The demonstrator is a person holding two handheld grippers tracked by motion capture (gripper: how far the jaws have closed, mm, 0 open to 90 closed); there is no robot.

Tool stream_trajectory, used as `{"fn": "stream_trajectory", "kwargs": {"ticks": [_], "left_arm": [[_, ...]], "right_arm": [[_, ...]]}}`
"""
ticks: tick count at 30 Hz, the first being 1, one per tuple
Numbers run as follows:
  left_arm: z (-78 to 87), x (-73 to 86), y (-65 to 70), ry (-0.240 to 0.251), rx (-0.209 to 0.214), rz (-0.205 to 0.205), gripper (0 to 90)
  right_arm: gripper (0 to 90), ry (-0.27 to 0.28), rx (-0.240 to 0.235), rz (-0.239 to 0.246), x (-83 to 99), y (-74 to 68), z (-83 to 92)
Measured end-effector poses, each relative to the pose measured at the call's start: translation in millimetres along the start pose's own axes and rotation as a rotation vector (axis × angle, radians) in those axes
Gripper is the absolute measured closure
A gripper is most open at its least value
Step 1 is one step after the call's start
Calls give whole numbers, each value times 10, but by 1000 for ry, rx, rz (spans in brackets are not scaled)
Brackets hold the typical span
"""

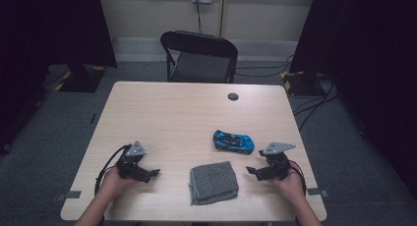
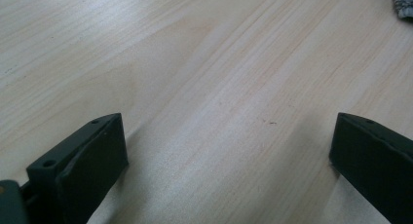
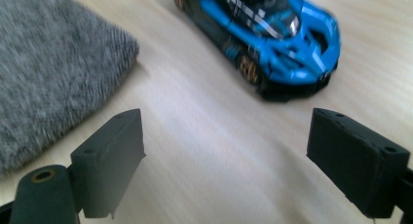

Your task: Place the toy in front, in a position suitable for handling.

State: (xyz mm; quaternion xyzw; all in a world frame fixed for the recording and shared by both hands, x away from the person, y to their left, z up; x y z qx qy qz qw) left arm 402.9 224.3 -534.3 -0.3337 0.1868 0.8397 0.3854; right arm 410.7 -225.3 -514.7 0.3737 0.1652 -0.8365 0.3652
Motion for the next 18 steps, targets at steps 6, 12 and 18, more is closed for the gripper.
{"fn": "stream_trajectory", "kwargs": {"ticks": [6,12,18], "left_arm": [[-2,-1,2,0,-2,3,0],[-2,-2,2,0,-4,4,0],[-2,-2,0,0,-3,5,0]], "right_arm": [[129,10,10,50,-217,72,-89],[125,0,-20,102,-425,125,-263],[126,-5,-29,119,-595,203,-416]]}}
Point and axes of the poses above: each handheld gripper's, and its own axes: z roughly backward along the jaws, x roughly out of its underside, y roughly to its right, the point moved 4 cm from there along -z, roughly forward along the jaws, and after that the axes turned 3 degrees about x, right-handed, at the moved point
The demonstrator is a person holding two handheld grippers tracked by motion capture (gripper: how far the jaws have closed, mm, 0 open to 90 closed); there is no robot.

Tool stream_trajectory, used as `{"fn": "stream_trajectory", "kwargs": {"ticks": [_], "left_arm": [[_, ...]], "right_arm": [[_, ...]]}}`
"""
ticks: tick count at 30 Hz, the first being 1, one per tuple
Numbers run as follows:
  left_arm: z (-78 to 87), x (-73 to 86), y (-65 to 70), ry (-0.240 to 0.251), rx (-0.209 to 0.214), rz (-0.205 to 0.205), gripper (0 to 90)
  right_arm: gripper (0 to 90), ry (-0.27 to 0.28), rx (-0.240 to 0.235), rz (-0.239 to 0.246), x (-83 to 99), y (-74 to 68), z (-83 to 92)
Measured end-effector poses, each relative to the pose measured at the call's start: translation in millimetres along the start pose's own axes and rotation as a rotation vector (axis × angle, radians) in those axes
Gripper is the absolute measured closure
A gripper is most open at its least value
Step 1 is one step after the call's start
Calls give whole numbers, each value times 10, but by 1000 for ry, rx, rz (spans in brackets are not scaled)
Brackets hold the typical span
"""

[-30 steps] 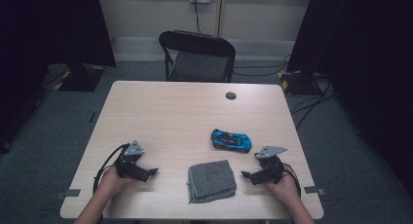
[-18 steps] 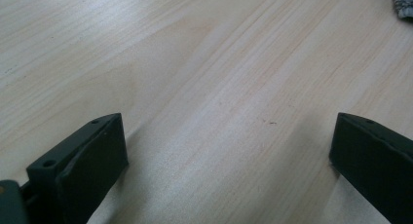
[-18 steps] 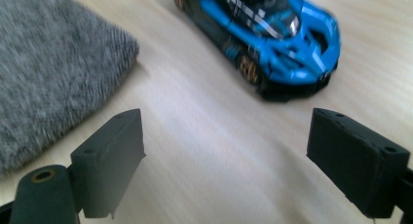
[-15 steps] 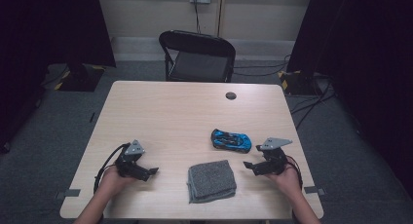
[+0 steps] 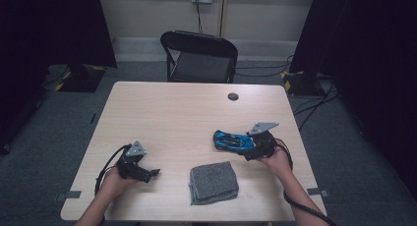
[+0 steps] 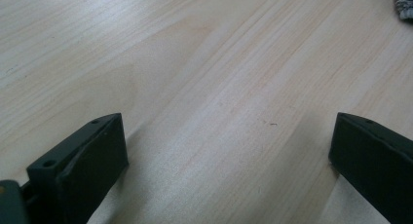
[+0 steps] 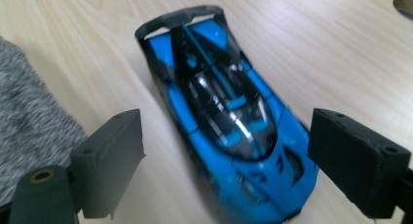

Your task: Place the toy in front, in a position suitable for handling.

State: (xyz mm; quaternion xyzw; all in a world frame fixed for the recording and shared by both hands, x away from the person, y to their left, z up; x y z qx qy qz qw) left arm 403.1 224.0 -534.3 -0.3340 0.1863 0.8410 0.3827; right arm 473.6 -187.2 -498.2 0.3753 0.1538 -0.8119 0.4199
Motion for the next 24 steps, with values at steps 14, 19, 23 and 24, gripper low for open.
{"fn": "stream_trajectory", "kwargs": {"ticks": [14,19,23,24], "left_arm": [[0,0,0,0,0,0,0],[0,0,0,0,0,0,0],[0,0,0,0,0,0,0],[0,0,0,0,0,0,0]], "right_arm": [[126,-59,-63,29,-167,21,-396],[111,-75,-91,40,-166,-4,-497],[100,-79,-112,40,-178,-12,-546],[100,-80,-114,46,-181,-14,-559]]}}
Point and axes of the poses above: each handheld gripper's, and its own axes: z roughly backward along the jaws, x roughly out of its underside, y roughly to its right, the point moved 4 cm from there along -z, roughly forward along the jaws, and after that the axes turned 3 degrees about x, right-handed, at the moved point
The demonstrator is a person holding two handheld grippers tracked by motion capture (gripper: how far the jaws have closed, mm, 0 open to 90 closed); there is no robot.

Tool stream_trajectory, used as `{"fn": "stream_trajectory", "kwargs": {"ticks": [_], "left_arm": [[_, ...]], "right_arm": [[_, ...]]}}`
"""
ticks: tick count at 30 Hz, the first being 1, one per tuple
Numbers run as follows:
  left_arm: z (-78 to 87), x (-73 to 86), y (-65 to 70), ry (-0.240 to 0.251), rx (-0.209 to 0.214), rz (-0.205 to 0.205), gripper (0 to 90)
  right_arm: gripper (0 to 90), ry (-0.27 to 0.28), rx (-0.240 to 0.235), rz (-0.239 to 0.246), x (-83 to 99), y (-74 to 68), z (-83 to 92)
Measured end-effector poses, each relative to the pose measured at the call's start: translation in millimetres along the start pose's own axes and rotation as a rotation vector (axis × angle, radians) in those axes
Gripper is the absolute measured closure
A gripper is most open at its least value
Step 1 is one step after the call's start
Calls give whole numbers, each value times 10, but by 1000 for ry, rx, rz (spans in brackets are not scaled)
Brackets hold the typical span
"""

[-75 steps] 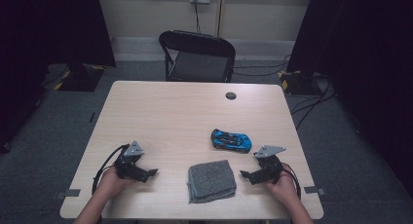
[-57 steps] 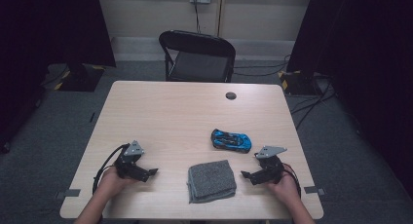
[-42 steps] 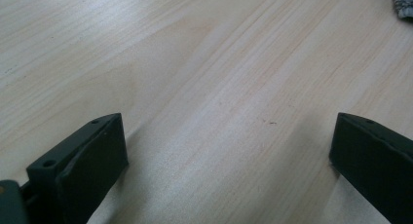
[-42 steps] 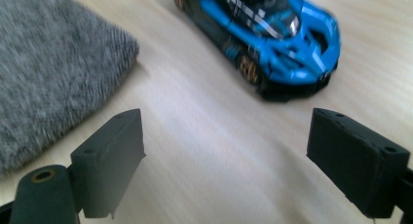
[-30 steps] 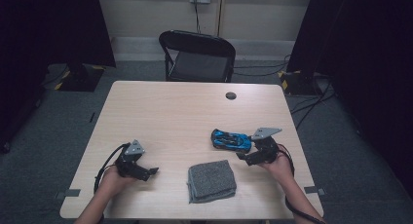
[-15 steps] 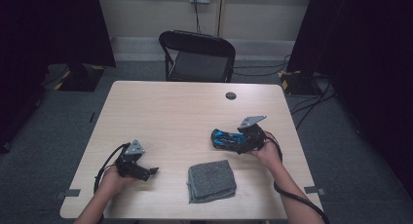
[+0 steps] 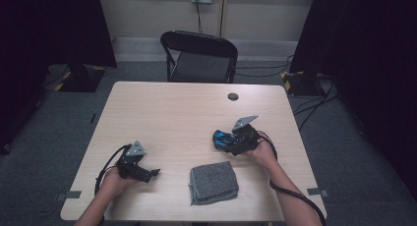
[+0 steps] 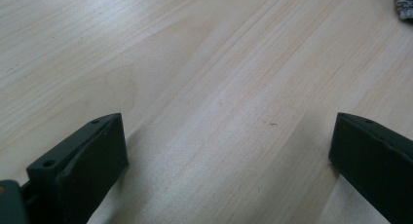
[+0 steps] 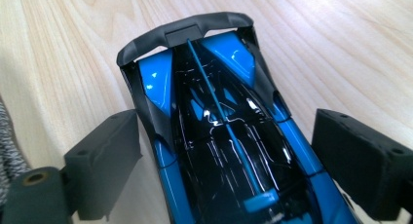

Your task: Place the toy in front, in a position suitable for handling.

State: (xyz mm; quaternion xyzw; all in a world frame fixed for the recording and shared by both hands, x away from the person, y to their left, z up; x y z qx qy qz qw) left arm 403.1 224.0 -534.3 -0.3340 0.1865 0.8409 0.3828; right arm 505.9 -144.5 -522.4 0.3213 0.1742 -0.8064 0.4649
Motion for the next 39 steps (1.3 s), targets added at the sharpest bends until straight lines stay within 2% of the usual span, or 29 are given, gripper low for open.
{"fn": "stream_trajectory", "kwargs": {"ticks": [5,8,12,27,34,39], "left_arm": [[0,0,0,0,0,0,0],[0,0,0,0,0,0,0],[0,0,0,0,0,0,0],[-1,-1,-1,0,1,0,0],[-1,-1,-1,0,1,0,0],[-1,-1,-1,0,0,0,0]], "right_arm": [[96,-41,-4,21,9,8,-78],[89,-36,-15,22,6,20,-92],[92,-56,-22,37,-30,23,-84],[102,-66,-53,69,-186,-47,-204],[122,-61,-57,66,-176,-54,-231],[172,-54,-60,76,-171,-49,-215]]}}
Point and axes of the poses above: each handheld gripper's, and its own axes: z roughly backward along the jaws, x roughly out of its underside, y roughly to its right, the point moved 4 cm from there along -z, roughly forward along the jaws, and after that the axes turned 3 degrees about x, right-handed, at the moved point
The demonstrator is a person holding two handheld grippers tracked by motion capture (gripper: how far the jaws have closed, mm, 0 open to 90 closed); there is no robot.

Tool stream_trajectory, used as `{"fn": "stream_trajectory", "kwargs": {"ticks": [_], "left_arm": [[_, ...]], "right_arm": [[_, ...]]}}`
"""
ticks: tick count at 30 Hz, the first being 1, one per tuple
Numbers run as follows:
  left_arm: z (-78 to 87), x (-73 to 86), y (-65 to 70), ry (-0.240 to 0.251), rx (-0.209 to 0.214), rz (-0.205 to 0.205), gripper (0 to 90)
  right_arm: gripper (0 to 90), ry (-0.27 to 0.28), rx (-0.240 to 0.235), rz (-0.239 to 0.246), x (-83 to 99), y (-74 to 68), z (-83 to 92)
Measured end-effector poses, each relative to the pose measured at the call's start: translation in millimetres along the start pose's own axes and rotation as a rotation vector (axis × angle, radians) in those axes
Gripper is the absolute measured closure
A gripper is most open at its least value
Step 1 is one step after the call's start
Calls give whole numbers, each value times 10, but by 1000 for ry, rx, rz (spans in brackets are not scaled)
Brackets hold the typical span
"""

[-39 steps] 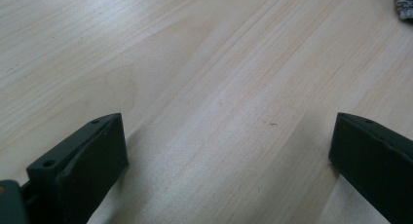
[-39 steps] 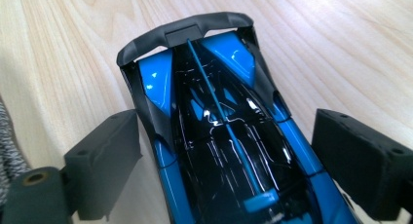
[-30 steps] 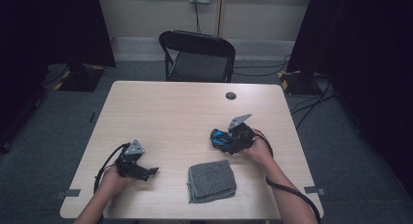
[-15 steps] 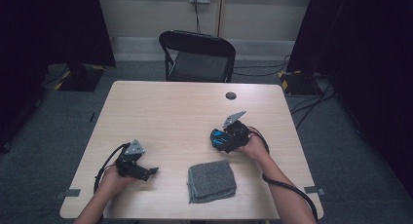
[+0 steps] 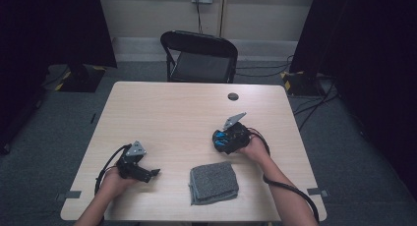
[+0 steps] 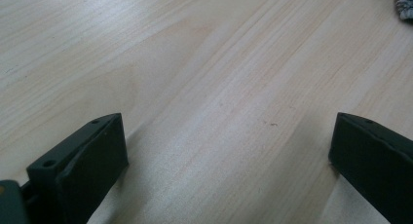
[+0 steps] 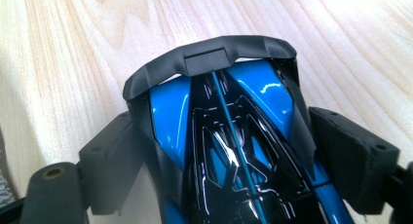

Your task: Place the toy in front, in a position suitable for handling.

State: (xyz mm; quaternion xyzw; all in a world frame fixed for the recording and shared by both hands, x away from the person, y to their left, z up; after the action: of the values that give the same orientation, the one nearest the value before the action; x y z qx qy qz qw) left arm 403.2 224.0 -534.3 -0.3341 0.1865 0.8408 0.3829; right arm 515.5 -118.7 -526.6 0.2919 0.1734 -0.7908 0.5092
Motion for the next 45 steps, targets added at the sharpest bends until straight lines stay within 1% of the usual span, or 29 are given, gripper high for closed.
{"fn": "stream_trajectory", "kwargs": {"ticks": [3,9,11,14,15,17,21,24,27,29,33,34,35,37,38,42,45], "left_arm": [[0,0,0,0,0,0,0],[0,0,0,0,0,0,0],[0,0,0,0,0,0,0],[0,0,0,0,0,0,0],[0,0,0,0,0,0,0],[0,0,0,0,0,0,0],[0,0,0,0,0,0,0],[0,0,0,0,0,0,0],[0,0,0,0,0,0,0],[0,0,0,0,0,0,0],[0,0,0,0,0,0,0],[0,0,0,0,0,0,0],[0,0,0,0,0,0,0],[0,0,0,0,0,1,0],[0,0,0,0,0,0,0],[0,0,0,0,0,0,0],[0,0,0,0,0,0,0]], "right_arm": [[180,6,2,-2,4,-1,3],[200,-16,11,-8,-7,-2,16],[216,-30,20,-15,-11,2,26],[221,-27,21,-58,-6,32,59],[224,-29,19,-63,-5,37,70],[227,-28,16,-92,-7,50,99],[234,-29,20,-126,-14,70,162],[238,-17,27,-158,-27,98,205],[251,-7,34,-178,-61,117,251],[251,-10,30,-191,-78,128,269],[253,-10,38,-207,-102,151,296],[253,-7,27,-212,-107,150,299],[253,-6,38,-215,-114,150,311],[254,-4,25,-216,-125,148,323],[254,-7,37,-214,-129,149,330],[255,-9,32,-224,-147,164,384],[255,-6,37,-231,-155,177,427]]}}
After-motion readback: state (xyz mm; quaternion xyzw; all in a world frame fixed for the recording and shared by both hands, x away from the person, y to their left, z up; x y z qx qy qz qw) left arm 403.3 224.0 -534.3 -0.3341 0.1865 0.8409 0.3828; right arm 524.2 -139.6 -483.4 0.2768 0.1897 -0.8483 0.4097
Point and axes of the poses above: each handheld gripper's, and its own axes: z roughly backward along the jaws, x roughly out of its underside, y roughly to its right, the point moved 4 cm from there along -z, roughly forward along the jaws, and after that the axes turned 3 degrees about x, right-handed, at the moved point
